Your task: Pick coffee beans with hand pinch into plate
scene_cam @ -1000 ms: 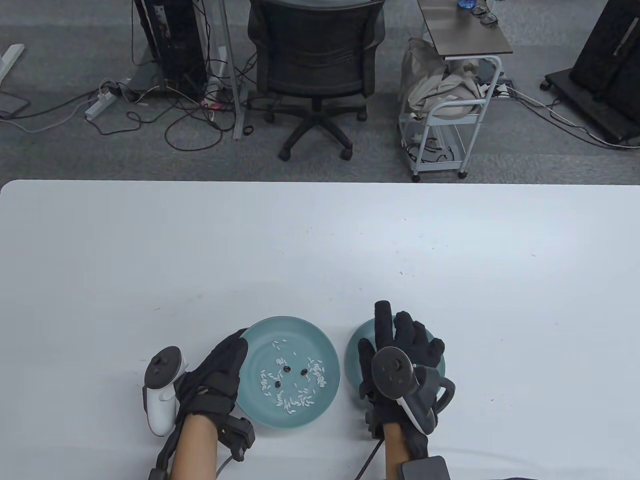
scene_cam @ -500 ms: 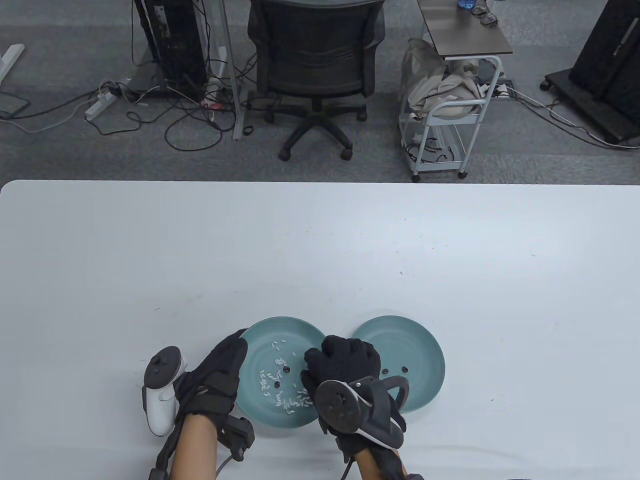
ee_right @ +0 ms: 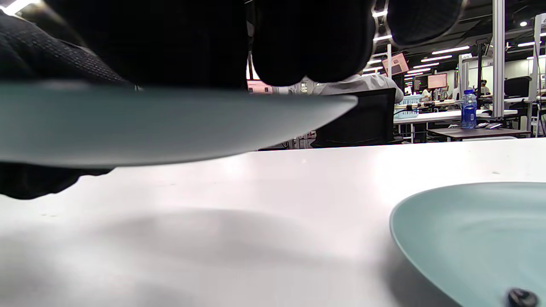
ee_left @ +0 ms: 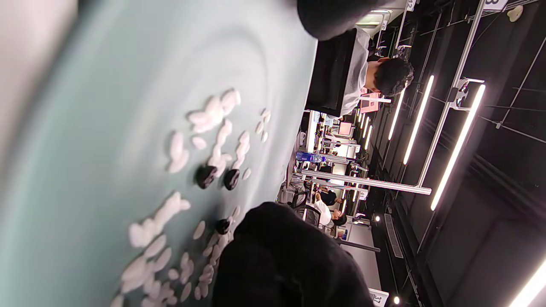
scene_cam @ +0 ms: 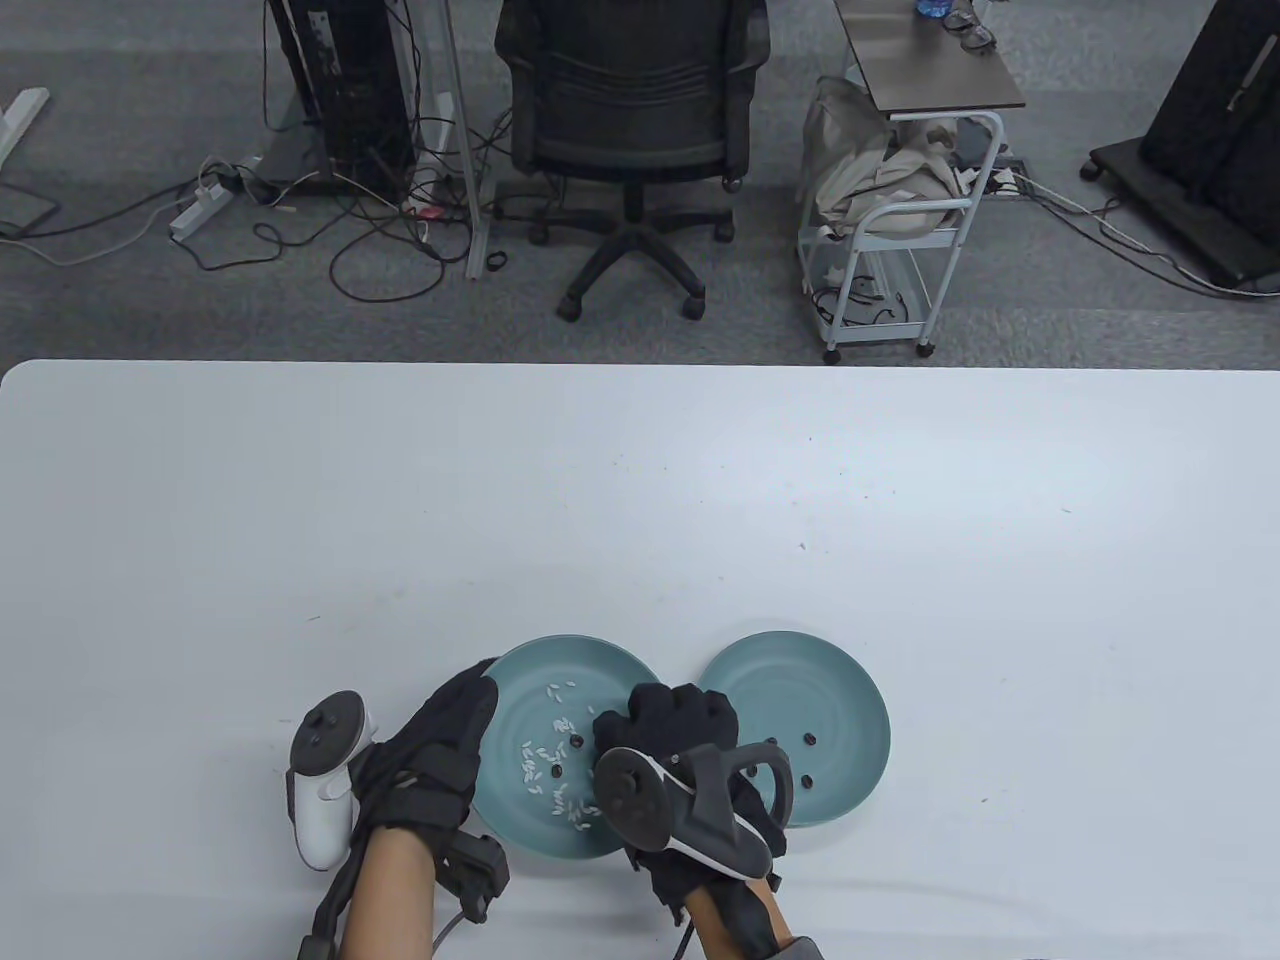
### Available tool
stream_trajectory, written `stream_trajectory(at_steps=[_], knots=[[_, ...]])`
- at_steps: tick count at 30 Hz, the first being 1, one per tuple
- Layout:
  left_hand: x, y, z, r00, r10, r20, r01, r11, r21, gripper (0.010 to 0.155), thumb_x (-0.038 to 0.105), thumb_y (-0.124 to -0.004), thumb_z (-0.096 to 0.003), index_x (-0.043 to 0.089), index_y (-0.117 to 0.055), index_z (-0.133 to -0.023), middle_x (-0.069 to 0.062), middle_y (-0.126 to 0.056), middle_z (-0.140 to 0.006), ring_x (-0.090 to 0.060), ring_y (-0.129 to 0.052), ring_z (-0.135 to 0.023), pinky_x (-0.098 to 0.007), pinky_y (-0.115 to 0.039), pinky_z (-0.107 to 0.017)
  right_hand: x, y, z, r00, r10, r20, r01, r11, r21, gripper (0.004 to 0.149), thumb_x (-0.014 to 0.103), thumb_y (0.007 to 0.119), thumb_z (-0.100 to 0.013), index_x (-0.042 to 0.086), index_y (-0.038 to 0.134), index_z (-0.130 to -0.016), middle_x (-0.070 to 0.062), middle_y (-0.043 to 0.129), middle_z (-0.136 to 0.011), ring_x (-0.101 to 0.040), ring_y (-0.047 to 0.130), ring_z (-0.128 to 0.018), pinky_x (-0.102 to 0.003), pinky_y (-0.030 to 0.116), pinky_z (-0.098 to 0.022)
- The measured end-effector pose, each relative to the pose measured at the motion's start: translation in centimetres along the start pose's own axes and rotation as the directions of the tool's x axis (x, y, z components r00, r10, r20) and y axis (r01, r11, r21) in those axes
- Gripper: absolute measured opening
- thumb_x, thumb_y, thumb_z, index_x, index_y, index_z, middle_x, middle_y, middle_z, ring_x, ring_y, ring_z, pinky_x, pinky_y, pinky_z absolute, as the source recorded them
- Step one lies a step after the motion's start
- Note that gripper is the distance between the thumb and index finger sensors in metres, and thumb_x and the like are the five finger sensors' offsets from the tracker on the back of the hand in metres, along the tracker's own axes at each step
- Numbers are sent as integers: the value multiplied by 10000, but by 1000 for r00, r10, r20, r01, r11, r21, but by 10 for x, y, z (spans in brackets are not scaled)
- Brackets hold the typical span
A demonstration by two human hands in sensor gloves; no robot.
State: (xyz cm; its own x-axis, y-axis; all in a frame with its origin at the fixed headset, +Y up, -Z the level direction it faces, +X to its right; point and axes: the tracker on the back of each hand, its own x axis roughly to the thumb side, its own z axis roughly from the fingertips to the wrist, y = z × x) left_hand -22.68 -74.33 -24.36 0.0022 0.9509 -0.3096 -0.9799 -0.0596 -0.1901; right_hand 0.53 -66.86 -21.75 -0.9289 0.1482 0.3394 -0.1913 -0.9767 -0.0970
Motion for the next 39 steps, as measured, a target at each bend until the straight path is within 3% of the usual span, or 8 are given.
stream_trajectory(at_steps=[11,21,29,32,39], knots=[[0,-1,0,1000,1,-4,-1,1000,-14,548,362,-592,-697,114,-513,-1179,-238,-866,-937,-368,-985,-690,-488,-889,-474,8,8,-3,998,61,7,-61,998,31,398,394,826,-492,248,836,-862,-109,708,-955,-390,750,-800,-665,585,-672],[2,-3,0,1000,-2,4,2,999,-34,549,359,-608,-693,108,-532,-1175,-255,-869,-923,-387,-984,-679,-497,-891,-464,19,10,-2,992,118,35,-119,992,42,412,363,825,-486,131,851,-825,-111,753,-923,-402,775,-775,-681,582,-669],[2,-2,0,999,-32,-8,32,998,-46,544,350,-622,-693,109,-540,-1173,-264,-873,-913,-394,-984,-670,-504,-891,-456,27,14,-2,983,176,57,-182,973,140,435,352,829,-487,117,826,-853,-122,737,-942,-408,770,-790,-705,555,-677],[2,-2,0,1000,-23,-5,23,999,-49,548,357,-617,-692,108,-540,-1173,-261,-873,-913,-393,-985,-669,-502,-892,-455,28,13,-2,981,184,66,-190,977,95,412,341,820,-482,114,841,-825,-120,759,-918,-406,784,-767,-704,560,-675],[3,-4,-1,1000,-31,0,31,998,-55,546,359,-612,-692,113,-538,-1174,-254,-874,-915,-386,-988,-669,-496,-893,-457,22,14,-3,988,143,49,-148,984,95,404,347,816,-477,121,832,-811,-111,753,-913,-402,776,-767,-714,541,-680]])
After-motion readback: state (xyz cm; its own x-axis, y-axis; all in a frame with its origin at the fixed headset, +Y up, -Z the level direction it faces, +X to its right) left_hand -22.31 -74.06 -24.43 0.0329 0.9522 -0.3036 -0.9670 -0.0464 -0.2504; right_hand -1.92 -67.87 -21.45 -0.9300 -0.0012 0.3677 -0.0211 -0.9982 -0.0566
